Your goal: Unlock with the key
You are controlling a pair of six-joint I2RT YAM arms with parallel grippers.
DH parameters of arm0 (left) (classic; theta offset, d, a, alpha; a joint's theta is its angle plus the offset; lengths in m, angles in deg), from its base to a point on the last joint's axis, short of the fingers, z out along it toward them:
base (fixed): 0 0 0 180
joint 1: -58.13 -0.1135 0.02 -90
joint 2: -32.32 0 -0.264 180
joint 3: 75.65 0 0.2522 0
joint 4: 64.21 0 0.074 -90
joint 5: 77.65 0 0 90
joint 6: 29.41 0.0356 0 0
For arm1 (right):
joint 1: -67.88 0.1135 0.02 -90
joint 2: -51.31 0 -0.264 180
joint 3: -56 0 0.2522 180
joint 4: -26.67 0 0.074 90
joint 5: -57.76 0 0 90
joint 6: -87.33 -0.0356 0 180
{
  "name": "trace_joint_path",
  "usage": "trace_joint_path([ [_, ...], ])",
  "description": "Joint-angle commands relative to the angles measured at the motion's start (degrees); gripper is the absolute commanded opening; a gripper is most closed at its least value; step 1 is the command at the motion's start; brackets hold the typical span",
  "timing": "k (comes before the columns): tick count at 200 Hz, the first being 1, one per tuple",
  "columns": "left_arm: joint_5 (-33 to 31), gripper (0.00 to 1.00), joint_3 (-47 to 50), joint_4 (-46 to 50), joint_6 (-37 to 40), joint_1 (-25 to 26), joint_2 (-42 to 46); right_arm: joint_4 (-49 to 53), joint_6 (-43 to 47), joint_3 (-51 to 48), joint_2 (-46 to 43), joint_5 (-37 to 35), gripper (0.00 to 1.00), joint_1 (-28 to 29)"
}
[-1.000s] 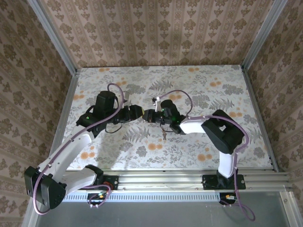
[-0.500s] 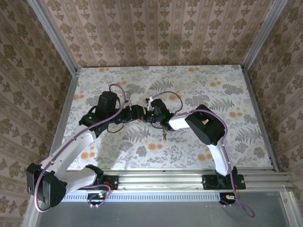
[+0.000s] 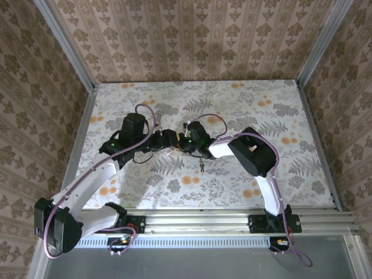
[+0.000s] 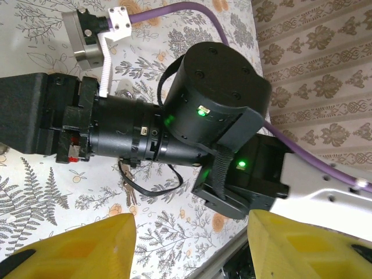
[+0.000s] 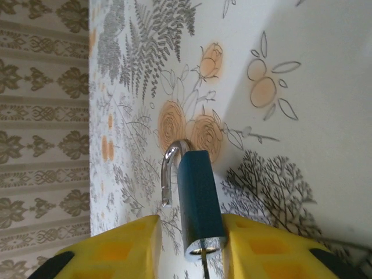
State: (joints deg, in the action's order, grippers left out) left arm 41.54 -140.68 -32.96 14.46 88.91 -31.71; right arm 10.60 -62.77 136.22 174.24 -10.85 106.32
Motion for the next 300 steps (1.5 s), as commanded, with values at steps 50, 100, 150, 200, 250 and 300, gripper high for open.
trace_joint_path([
  [50, -2.85, 0.59, 1.33, 0.12, -0.20, -0.06, 0.93, 20.46, 14.66, -5.76, -15.96, -8.38, 0.38, -0.38],
  [100, -5.78, 0.61, 3.90, 1.71, -1.02, -0.55, 2.07, 31.85, 21.75, -12.29, -30.09, -12.96, 0.37, -0.29],
  [150, -10.23, 0.60, 5.97, 7.23, -0.96, 0.88, 1.16, 43.46, 22.92, -16.95, -42.12, -19.58, 0.36, -0.30],
  [200, -13.23, 0.59, 6.81, 7.62, -1.24, 4.55, -1.91, 48.99, 20.24, -17.08, -41.72, -22.19, 0.33, 0.20],
  [250, -13.59, 0.59, 5.92, 8.00, -0.87, 5.74, -4.43, 52.34, 19.40, -12.64, -35.10, -25.32, 0.34, 2.89],
  [300, -13.37, 0.59, 6.39, 7.73, -1.00, 5.84, -4.36, 53.76, 19.58, -8.16, -28.25, -26.52, 0.35, 5.01],
])
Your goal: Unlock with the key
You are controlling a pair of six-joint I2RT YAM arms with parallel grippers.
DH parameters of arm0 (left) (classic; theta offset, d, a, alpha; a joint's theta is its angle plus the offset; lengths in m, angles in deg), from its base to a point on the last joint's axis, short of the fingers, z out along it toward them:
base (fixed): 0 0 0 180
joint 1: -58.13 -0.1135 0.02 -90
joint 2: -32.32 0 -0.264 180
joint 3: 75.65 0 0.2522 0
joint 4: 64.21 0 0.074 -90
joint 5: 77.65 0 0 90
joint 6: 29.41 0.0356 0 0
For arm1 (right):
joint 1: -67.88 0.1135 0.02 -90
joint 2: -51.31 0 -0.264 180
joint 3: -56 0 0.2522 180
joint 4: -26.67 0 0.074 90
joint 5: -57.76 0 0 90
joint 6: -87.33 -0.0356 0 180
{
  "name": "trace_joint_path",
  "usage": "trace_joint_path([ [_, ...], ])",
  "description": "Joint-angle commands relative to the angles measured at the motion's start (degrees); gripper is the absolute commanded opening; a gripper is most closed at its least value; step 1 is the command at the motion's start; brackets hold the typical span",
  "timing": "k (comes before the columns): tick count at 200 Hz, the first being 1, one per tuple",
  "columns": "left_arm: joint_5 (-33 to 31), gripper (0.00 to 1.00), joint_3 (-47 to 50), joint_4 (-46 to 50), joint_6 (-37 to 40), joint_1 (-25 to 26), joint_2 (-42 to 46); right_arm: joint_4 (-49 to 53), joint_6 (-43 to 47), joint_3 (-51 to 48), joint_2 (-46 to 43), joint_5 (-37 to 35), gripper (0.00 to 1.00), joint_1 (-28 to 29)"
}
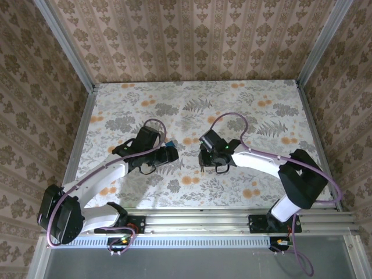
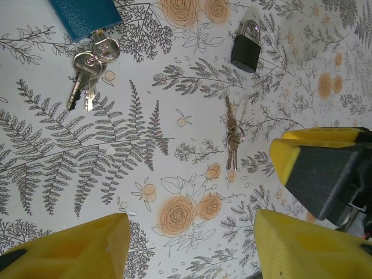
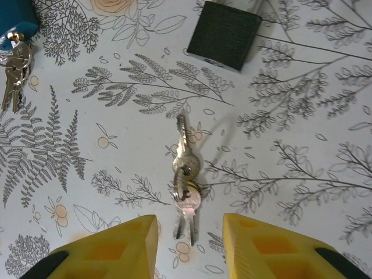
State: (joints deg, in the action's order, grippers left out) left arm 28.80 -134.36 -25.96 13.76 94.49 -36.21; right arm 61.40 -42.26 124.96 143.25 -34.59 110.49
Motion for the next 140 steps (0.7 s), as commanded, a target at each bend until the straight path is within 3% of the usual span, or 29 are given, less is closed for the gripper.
trace_joint_path([
  [1, -0.63, 0.59, 0.14, 0.73, -0.29, 0.28, 0.15, 2.99, -0.92, 3.26, 2.86, -2.90, 0.35, 0.87],
  [107, -0.66, 0.58, 0.83, 0.51, -0.37, 0.11, 0.05, 7.47, -0.59, 10.09, 11.67, -4.29, 0.30, 1.94],
  [140, -0.47, 0.58, 1.09, 0.33, -0.54, -0.06, 0.06, 7.16, -0.57, 10.13, 12.71, -3.89, 0.22, 1.87],
])
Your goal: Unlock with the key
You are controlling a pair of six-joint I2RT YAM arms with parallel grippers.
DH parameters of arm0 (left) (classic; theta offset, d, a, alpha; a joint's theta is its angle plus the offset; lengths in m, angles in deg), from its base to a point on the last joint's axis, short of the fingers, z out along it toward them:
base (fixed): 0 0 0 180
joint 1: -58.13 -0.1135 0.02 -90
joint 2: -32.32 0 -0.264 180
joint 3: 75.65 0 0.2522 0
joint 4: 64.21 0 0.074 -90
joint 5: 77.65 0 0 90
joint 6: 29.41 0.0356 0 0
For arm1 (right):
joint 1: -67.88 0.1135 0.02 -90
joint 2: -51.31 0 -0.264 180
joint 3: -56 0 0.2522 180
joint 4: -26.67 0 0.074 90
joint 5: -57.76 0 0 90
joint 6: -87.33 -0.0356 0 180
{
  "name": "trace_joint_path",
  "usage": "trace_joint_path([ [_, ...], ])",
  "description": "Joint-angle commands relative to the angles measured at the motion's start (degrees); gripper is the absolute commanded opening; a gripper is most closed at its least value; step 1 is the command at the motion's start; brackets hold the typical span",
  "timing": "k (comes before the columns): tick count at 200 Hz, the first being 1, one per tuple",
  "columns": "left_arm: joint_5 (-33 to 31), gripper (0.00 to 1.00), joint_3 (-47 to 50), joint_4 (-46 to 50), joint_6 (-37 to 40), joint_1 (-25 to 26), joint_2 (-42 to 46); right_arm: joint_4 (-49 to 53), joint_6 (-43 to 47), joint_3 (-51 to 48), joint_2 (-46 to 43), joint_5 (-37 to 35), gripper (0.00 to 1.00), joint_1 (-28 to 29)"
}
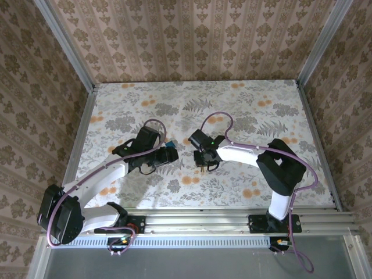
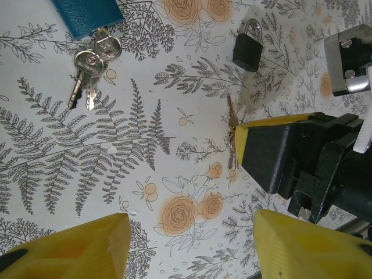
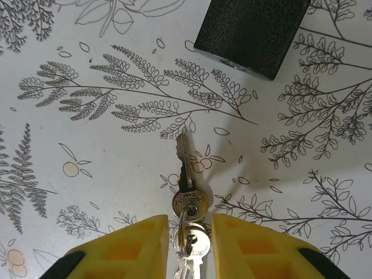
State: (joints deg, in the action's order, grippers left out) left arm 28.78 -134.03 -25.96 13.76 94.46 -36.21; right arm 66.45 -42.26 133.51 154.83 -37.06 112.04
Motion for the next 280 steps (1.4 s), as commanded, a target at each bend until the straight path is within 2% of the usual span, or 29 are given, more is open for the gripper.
trace_joint_path([
  [1, -0.44, 0.58, 0.76, 0.35, -0.54, -0.08, 0.07, 2.07, -0.57, 1.57, 1.14, -1.42, 0.22, 0.36],
  [57, -0.25, 0.58, 1.43, 0.10, -0.90, -0.48, 0.68, 2.43, 0.25, 1.05, -0.10, -1.07, 0.00, 0.31],
  [135, 0.83, 0.58, -0.56, -2.31, 1.75, -1.26, 3.14, 9.69, 9.19, 2.31, -15.33, -1.51, 0.00, -0.09],
  [164, 2.78, 0.58, -2.76, -3.88, 4.25, -1.92, 3.23, 11.53, 14.75, 3.79, -20.69, 1.87, 0.00, -1.58],
  [186, 5.74, 0.58, -4.63, -5.79, 6.23, -2.63, 3.23, 12.65, 18.83, 5.41, -25.14, 6.06, 0.00, -3.78],
  [206, 9.53, 0.50, -5.87, -9.18, 8.14, -2.89, 3.23, 14.77, 22.88, 7.99, -27.65, 8.84, 0.00, -5.16],
  [227, 14.20, 0.47, -5.46, -15.08, 8.27, -2.72, 3.27, 16.76, 26.02, 10.52, -29.32, 11.12, 0.00, -5.67],
  [265, 21.89, 0.51, -3.61, -26.67, 9.13, -1.16, 4.20, 17.50, 27.60, 12.56, -31.00, 18.36, 0.00, -7.02],
  [280, 22.68, 0.53, -2.69, -29.96, 10.13, -0.74, 5.51, 17.05, 27.38, 12.63, -31.74, 20.84, 0.00, -7.57],
])
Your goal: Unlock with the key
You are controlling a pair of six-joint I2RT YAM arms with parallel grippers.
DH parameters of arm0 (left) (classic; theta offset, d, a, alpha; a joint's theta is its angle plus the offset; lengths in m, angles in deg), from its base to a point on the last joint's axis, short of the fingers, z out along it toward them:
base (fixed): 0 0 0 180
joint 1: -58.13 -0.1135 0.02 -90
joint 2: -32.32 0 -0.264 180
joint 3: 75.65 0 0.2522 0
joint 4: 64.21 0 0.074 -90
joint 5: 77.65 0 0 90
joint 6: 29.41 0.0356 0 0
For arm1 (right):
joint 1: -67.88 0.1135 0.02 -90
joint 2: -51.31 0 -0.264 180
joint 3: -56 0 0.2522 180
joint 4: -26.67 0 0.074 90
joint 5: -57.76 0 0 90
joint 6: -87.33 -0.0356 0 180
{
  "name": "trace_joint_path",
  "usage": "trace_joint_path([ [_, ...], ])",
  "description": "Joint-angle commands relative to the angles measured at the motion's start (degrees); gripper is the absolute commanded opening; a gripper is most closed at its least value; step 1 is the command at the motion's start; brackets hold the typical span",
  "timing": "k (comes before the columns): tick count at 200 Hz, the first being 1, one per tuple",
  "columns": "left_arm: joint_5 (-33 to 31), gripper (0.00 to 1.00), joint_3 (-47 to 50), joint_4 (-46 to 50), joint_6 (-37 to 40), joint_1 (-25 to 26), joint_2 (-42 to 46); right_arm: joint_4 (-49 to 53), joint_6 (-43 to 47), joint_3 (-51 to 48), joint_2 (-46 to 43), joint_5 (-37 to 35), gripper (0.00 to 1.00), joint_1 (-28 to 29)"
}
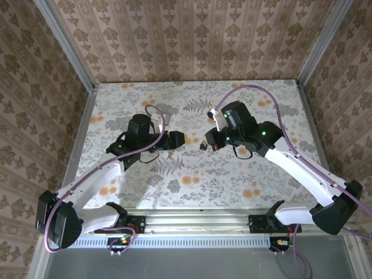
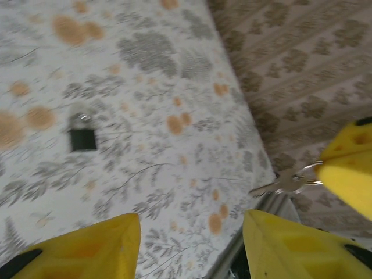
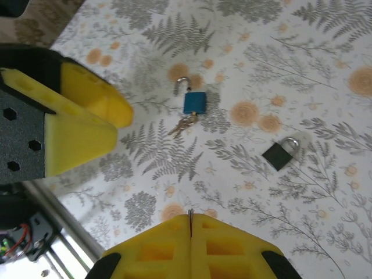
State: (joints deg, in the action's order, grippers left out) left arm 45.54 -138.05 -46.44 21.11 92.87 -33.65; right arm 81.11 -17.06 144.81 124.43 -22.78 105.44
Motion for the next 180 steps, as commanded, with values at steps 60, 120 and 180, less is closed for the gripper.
trace_joint_path([
  [60, 14.89, 0.64, 2.68, -21.47, 1.01, 1.97, 3.09, -1.02, 0.17, 0.36, -3.85, 15.90, 0.00, -2.14],
  [120, 18.55, 0.69, 1.91, -25.69, -0.55, 5.39, -0.26, -4.38, -2.42, 0.10, -4.79, 20.90, 0.00, -3.62],
  [180, 19.81, 0.68, 0.92, -27.50, -1.62, 7.80, -3.06, -6.21, -4.15, -0.56, -4.75, 22.59, 0.00, -4.51],
])
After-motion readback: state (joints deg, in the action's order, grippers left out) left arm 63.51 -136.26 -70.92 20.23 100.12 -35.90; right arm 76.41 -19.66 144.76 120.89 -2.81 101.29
